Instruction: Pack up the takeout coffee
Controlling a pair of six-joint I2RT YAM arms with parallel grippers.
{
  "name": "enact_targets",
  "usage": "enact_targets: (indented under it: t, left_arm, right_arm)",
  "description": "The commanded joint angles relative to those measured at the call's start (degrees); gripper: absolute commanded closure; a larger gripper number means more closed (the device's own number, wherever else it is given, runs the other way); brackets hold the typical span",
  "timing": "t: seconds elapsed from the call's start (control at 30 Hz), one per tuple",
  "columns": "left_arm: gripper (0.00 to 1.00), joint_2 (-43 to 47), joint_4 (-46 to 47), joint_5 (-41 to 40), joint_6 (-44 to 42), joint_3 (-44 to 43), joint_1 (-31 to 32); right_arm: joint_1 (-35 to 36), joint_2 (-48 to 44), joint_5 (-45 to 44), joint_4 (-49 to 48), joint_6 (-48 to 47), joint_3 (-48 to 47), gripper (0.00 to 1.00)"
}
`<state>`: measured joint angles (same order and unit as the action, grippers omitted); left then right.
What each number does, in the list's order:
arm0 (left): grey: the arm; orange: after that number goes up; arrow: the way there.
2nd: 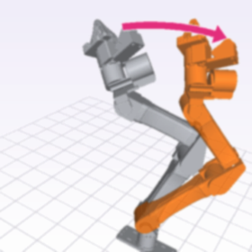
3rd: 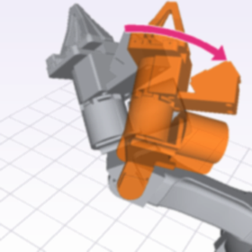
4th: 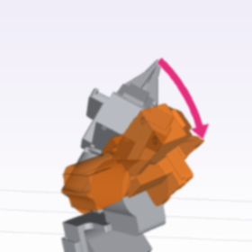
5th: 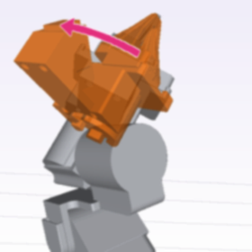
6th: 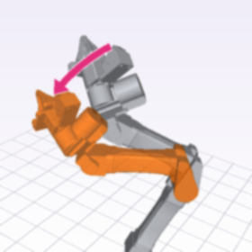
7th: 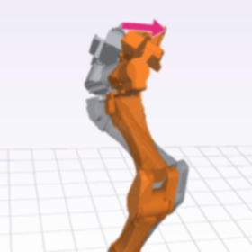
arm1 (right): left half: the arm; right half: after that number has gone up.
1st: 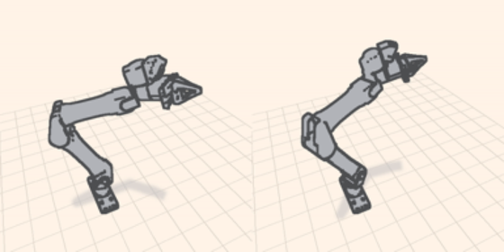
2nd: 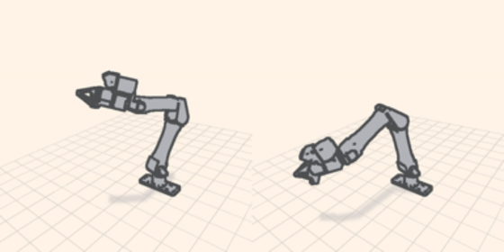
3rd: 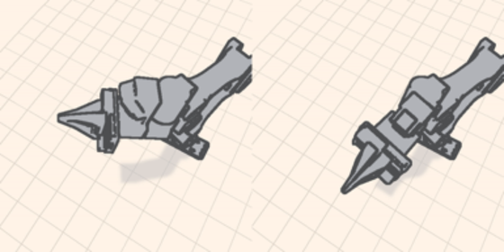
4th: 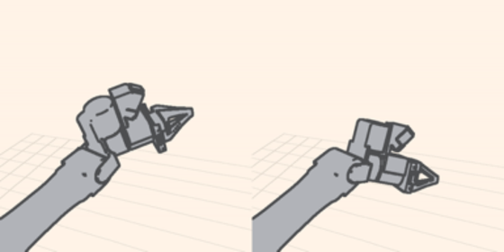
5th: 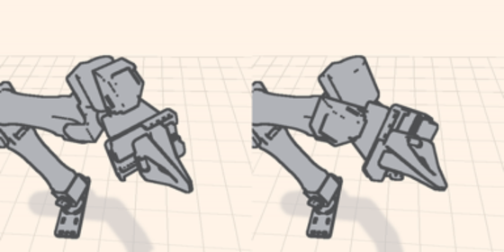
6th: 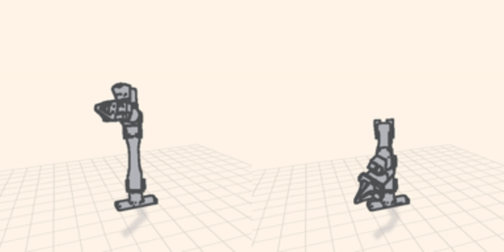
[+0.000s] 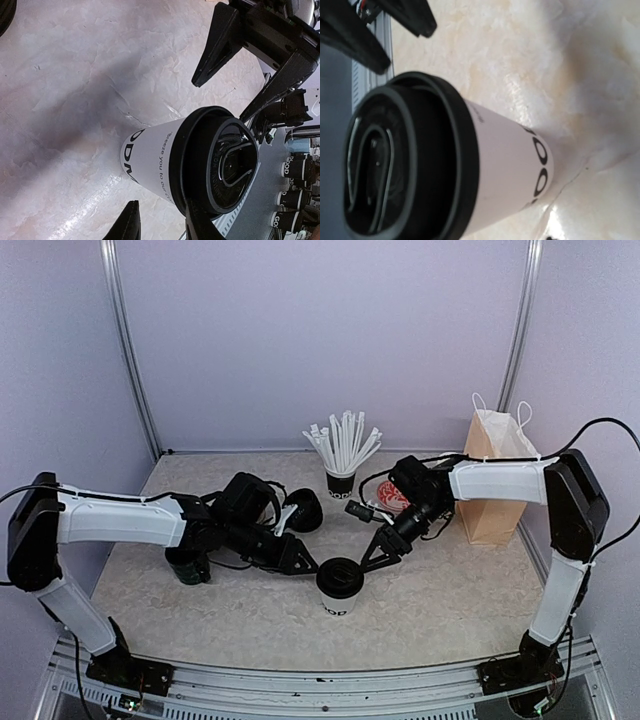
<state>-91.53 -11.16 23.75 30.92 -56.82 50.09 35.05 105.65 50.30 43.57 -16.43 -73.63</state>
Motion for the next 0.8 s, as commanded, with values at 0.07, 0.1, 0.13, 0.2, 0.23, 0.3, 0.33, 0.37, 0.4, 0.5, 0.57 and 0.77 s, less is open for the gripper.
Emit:
enact_targets:
  t: [0.07, 0.1, 0.13, 0.2, 0.23, 0.3, 0.33, 0.37, 0.4, 0.5, 0.57, 0.77]
  left_arm:
    - [0.68, -1.83, 2.35, 2.32, -0.15, -0.26, 0.61]
    - [0.68, -2.16, 2.36, 2.4, -0.2, -0.33, 0.62]
    - [0.68, -2.36, 2.31, 2.52, -0.3, -0.43, 0.62]
    - [0.68, -2.51, 2.53, 2.55, -0.42, -0.49, 0.71]
    - [0.67, -2.68, 2.54, 2.53, -0.48, -0.49, 0.72]
    - [0.67, -2.99, 2.5, 2.33, -0.63, -0.41, 0.71]
    - [0.67, -3.23, 2.02, 1.87, -0.86, -0.44, 0.78]
    - [0.68, -3.75, 1.11, 1.0, -1.27, -0.53, 0.84]
    - [0.68, -4.24, 0.0, 0.02, -1.81, -0.78, 0.94]
    - [0.69, -5.7, -2.13, -1.5, -2.71, -0.09, 0.93]
    - [0.7, -6.21, -2.81, -2.63, -3.06, 0.56, 0.85]
    - [0.72, -6.03, -3.01, -3.9, -3.28, 0.19, 0.98]
  right_arm:
    - [-0.36, 0.77, 0.39, 0.86, 0.29, -1.55, 0.46]
    - [-0.38, 0.82, 0.47, 0.9, 0.25, -1.58, 0.46]
    - [-0.39, 0.87, 0.61, 0.91, 0.17, -1.61, 0.46]
    - [-0.27, 0.94, 0.67, 0.98, 0.23, -1.57, 0.45]
    - [-0.25, 1.11, 0.67, 0.91, 0.23, -1.61, 0.45]
    - [-0.23, 1.57, 0.68, 0.91, 0.29, -1.55, 0.45]
    - [-0.1, 1.84, 0.63, 0.9, 0.3, -1.49, 0.45]
    - [-0.01, 2.19, 0.31, 0.87, 0.38, -1.41, 0.45]
    - [0.14, 2.46, -0.17, 0.84, 0.42, -1.31, 0.45]
    - [0.89, 3.36, -3.87, 0.31, 0.78, -0.56, 0.46]
    - [1.56, 3.79, -6.6, -0.16, 1.17, 0.11, 0.46]
    - [2.31, 3.72, -8.17, 0.0, 1.39, -0.18, 0.47]
